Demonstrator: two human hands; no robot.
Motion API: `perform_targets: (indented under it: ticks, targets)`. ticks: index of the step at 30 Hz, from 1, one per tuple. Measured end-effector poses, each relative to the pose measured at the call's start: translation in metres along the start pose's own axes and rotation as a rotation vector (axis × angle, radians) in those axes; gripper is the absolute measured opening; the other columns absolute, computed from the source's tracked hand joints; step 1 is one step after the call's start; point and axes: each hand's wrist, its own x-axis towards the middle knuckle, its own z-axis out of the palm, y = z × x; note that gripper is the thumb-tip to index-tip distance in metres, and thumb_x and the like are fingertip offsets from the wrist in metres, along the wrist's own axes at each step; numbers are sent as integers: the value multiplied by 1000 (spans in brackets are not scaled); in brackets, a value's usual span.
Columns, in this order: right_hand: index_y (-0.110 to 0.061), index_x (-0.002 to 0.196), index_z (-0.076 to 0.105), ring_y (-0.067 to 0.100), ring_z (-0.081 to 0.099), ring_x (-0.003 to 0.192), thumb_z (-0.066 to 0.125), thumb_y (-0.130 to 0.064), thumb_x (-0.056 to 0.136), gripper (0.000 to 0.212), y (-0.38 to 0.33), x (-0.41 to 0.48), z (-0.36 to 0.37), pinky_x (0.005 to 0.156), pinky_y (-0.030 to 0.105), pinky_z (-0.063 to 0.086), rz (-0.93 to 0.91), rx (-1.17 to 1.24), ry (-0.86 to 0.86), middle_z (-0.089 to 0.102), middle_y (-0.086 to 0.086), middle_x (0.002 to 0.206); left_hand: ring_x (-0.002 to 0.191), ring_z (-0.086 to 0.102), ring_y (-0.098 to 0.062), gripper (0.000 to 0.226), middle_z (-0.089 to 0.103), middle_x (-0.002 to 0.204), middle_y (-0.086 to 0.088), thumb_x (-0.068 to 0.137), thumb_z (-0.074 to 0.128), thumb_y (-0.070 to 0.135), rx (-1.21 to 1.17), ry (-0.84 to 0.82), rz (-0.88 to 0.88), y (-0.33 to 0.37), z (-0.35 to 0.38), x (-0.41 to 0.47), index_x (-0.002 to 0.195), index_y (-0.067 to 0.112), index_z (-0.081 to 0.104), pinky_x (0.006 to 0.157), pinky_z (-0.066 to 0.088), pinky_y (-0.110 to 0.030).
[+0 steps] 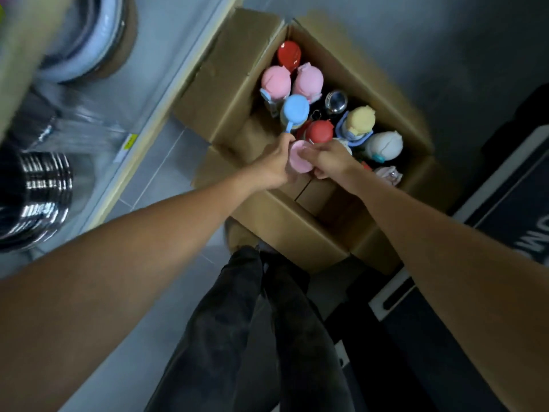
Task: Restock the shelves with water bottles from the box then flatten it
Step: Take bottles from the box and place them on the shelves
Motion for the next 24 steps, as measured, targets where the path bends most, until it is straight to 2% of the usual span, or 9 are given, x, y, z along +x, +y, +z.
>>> perform_targets:
  ticks: [2,5,8,11,13,17,19,22,24]
  targets:
    - [-10,89,63,14,40,54,57,-29,93,20,-30,-25,-4,55,26,34,4,47,-34,49,5,71,111,51,-32,77,48,124,-17,69,75,26,3,60,40,14,-16,-20,129,4,32,84,45,-34]
    - [-13,80,61,13,38,50,62,-33,90,22,-80,-66,-7,54,25,35,-12,106,-25,46,1,61,103,56,-28,64,57,117,-11,71,77,23,57,202,117,38,-59,-60,123,8,41,66,31,-25]
    - [-19,66,57,12,42,48,65,-30,88,25,-116,-100,-6,53,21,43,-35,202,12,43,-8,46,96,60,-28,62,63,112,-5,72,74,36,68,283,76,52,-92,-90,120,17,41,66,42,-32]
    - [-18,77,58,12,46,53,54,-16,93,17,-159,-146,-4,49,18,45,-123,361,40,48,-1,56,101,59,-26,67,61,115,-6,73,76,32,-120,314,37,75,-124,-128,125,14,38,82,49,-35]
    - [-16,89,59,14,49,57,49,-10,95,13,-193,-188,-5,46,17,45,-188,314,54,50,4,68,102,54,-19,67,56,117,-7,78,75,22,-266,342,40,94,-146,-164,129,7,35,76,44,-20]
    - [-15,85,61,16,48,56,47,-1,90,20,-244,-250,-1,57,28,42,-322,133,77,55,5,66,104,48,-11,63,51,114,1,82,72,26,-364,425,54,124,-188,-234,131,7,36,75,41,-15]
    - [-9,96,65,12,52,62,48,1,88,21,-264,-274,2,58,23,43,-385,-2,89,59,5,77,105,48,-9,61,50,112,5,82,71,23,-439,446,79,137,-211,-265,130,7,38,70,39,-4]
    - [-3,100,65,1,55,57,45,8,87,26,-290,-319,10,56,14,41,-457,-86,44,62,-2,67,108,54,-13,84,54,117,1,67,77,45,-518,529,109,156,-243,-326,132,9,38,82,46,-15]
    - [-3,116,58,-3,54,56,42,11,88,36,-311,-355,17,53,9,39,-502,-142,-56,64,-1,71,99,55,-10,72,56,112,4,75,74,42,-567,582,101,167,-263,-375,131,12,40,75,46,-16]
